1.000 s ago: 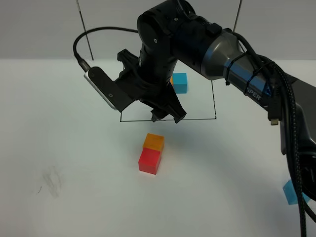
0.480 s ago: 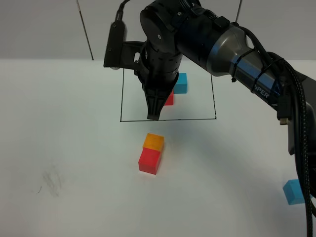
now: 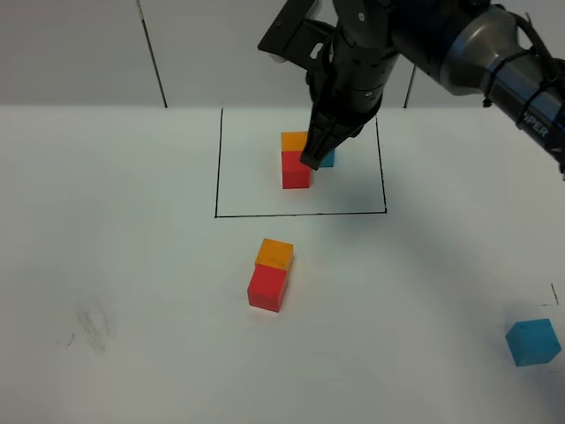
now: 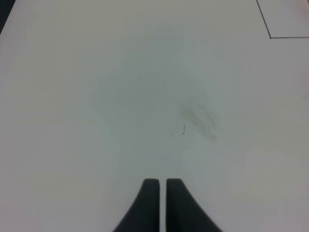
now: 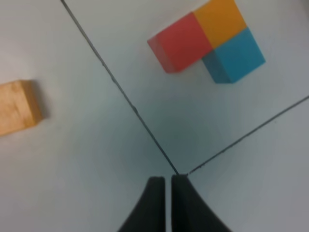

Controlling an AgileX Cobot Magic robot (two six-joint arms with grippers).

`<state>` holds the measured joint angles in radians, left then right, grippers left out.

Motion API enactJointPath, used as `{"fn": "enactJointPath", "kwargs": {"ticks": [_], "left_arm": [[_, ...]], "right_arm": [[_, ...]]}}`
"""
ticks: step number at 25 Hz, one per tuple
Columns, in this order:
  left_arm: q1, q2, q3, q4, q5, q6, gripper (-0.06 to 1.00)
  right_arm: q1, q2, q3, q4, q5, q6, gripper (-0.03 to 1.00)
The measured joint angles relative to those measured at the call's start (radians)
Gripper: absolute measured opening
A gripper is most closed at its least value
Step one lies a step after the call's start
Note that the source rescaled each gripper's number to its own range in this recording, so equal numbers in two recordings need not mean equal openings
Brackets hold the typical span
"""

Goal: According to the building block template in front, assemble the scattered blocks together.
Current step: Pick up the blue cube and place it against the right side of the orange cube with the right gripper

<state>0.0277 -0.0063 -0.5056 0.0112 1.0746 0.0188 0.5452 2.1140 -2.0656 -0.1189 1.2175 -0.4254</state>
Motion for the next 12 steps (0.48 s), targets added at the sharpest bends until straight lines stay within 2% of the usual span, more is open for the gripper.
{"fn": "enactJointPath", "kwargs": {"ticks": [12], "left_arm": [[0.0,0.0,0.0,0.0,0.0,0.0,0.0]], "right_arm": [[-0.195,-0.232,0.381,0.005,0.001,0.102,0.0]]}}
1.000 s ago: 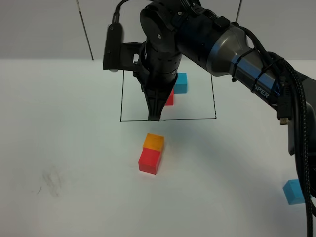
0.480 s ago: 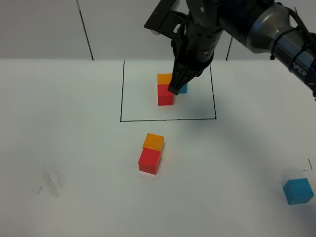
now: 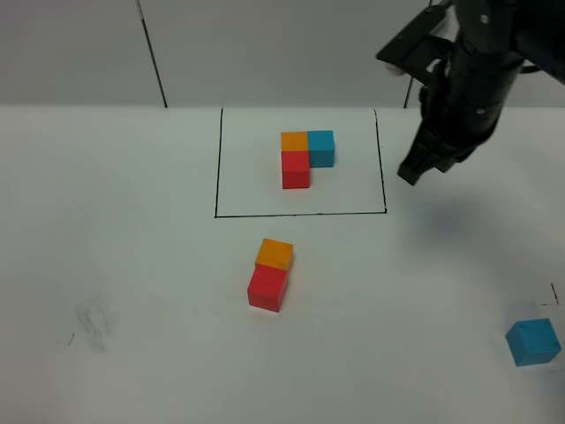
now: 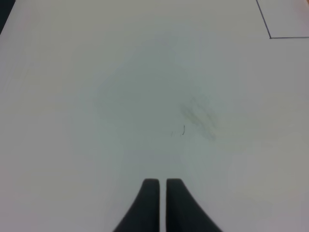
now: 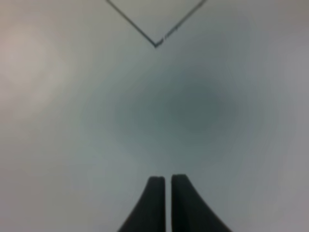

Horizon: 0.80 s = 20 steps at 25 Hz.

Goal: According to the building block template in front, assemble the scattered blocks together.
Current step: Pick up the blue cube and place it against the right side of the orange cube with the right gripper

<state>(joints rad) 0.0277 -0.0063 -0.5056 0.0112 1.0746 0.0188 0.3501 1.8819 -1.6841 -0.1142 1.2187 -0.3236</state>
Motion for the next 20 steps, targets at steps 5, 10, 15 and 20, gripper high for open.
{"fn": "enactJointPath", "kwargs": {"ticks": [5,10,15,20], "left_arm": [[0.0,0.0,0.0,0.0,0.0,0.0,0.0],[0.0,0.0,0.0,0.0,0.0,0.0,0.0],[0.0,0.0,0.0,0.0,0.0,0.0,0.0],[0.0,0.0,0.0,0.0,0.0,0.0,0.0]], "right_arm": [[-0.08,-0.153,0.194,-0.001,-0.001,0.066,0.0],[-0.136,-0.321,0.416,-0.001,-0.059,0.128,0.0],[-0.154,-0.478,0.653,-0.002,-0.176,0.205,0.0],[-0.155,-0.561,0.823,-0.002,-0.294,0.281,0.01]]}}
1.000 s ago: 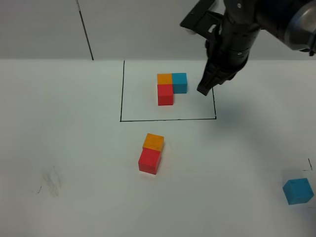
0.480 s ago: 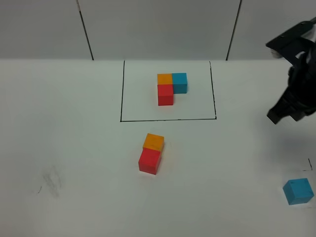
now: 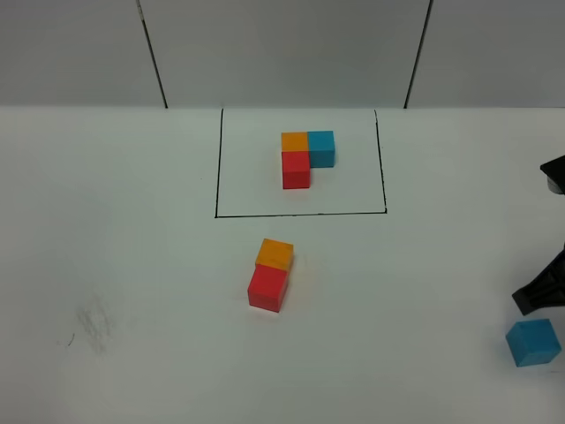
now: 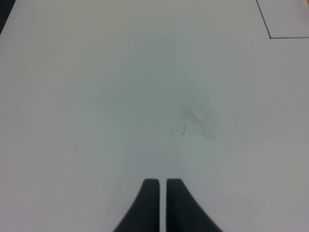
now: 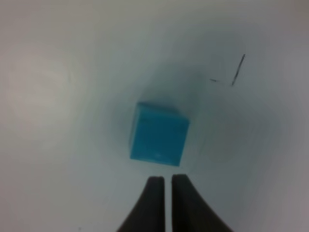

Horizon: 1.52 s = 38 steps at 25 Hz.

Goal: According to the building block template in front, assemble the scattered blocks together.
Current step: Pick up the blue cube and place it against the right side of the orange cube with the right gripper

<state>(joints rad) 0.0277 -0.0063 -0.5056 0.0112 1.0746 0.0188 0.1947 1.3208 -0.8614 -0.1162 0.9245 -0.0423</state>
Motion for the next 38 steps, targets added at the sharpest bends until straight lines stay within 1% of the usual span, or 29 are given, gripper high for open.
{"fn": "enactJointPath", "kwargs": {"ticks": [3,5,8,10,12,15,16,18,19,21,26,32,38], "left_arm": [[0.0,0.0,0.0,0.0,0.0,0.0,0.0],[0.0,0.0,0.0,0.0,0.0,0.0,0.0],[0.0,0.0,0.0,0.0,0.0,0.0,0.0],[0.0,0.0,0.0,0.0,0.0,0.0,0.0],[0.0,0.0,0.0,0.0,0.0,0.0,0.0],[0.0,0.0,0.0,0.0,0.0,0.0,0.0],[0.0,0.0,0.0,0.0,0.0,0.0,0.0],[0.0,0.0,0.0,0.0,0.0,0.0,0.0],[0.0,0.0,0.0,0.0,0.0,0.0,0.0],[0.0,0.0,0.0,0.0,0.0,0.0,0.0],[0.0,0.0,0.0,0.0,0.0,0.0,0.0],[0.0,0.0,0.0,0.0,0.0,0.0,0.0],[0.0,0.0,0.0,0.0,0.0,0.0,0.0]], "right_arm": [[0.0,-0.004,0.086,0.0,-0.047,0.032,0.03],[0.0,-0.005,0.138,0.0,-0.106,0.042,0.06],[0.0,-0.006,0.204,0.002,-0.208,0.042,0.15],[0.0,-0.006,0.229,0.003,-0.26,0.042,0.27],[0.0,-0.006,0.235,0.005,-0.285,0.042,0.41],[0.0,-0.006,0.235,0.005,-0.316,0.049,0.68],[0.0,-0.006,0.236,0.005,-0.329,0.06,0.74],[0.0,-0.004,0.236,0.005,-0.348,0.091,0.86],[0.0,0.003,0.236,0.005,-0.359,0.108,0.89],[0.0,0.025,0.236,0.004,-0.371,0.133,0.91],[-0.005,0.112,0.238,0.002,-0.391,0.169,0.89],[-0.044,0.17,0.24,-0.019,-0.428,0.175,0.88],[-0.049,0.218,0.24,-0.026,-0.435,0.175,0.88]]}}
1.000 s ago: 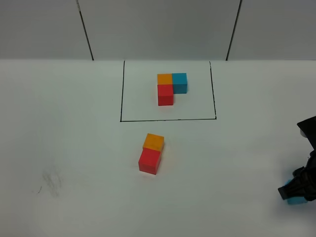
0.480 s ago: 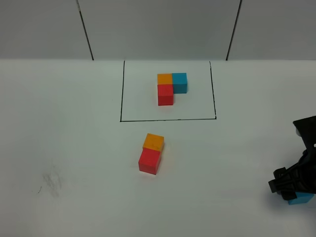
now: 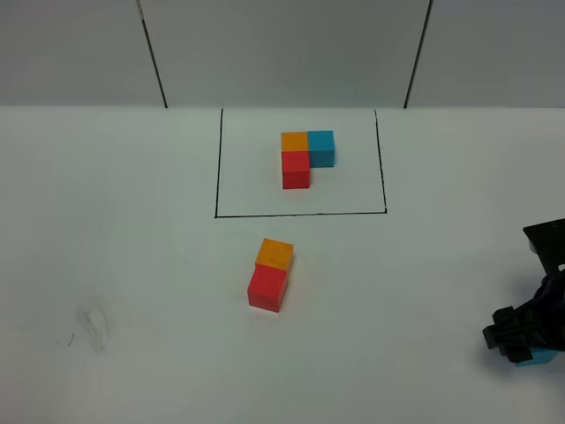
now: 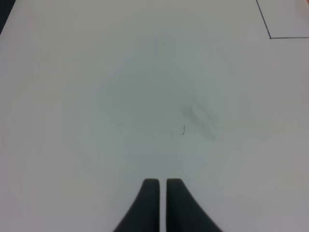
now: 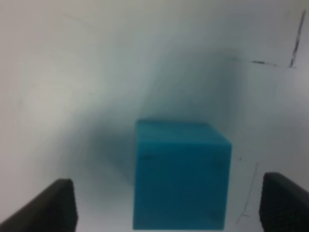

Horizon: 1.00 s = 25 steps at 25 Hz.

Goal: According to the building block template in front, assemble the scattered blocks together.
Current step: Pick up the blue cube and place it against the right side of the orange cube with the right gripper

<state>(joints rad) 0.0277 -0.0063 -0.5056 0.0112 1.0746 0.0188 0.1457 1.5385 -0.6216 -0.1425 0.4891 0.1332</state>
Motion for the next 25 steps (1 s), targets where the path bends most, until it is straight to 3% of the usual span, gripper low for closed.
{"fn": "enactJointPath", "kwargs": {"ticks": [12,17,21,25], "left_arm": [[0.0,0.0,0.0,0.0,0.0,0.0,0.0],[0.0,0.0,0.0,0.0,0.0,0.0,0.0],[0.0,0.0,0.0,0.0,0.0,0.0,0.0],[0.0,0.0,0.0,0.0,0.0,0.0,0.0]], "right_arm": [[-0.001,0.091,0.001,-0.005,-0.057,0.0,0.88],[-0.022,0.095,0.05,-0.005,-0.146,0.0,0.87],[-0.037,0.1,0.087,-0.005,-0.169,0.0,0.77],[-0.041,0.1,0.09,-0.005,-0.191,-0.003,0.53]]}}
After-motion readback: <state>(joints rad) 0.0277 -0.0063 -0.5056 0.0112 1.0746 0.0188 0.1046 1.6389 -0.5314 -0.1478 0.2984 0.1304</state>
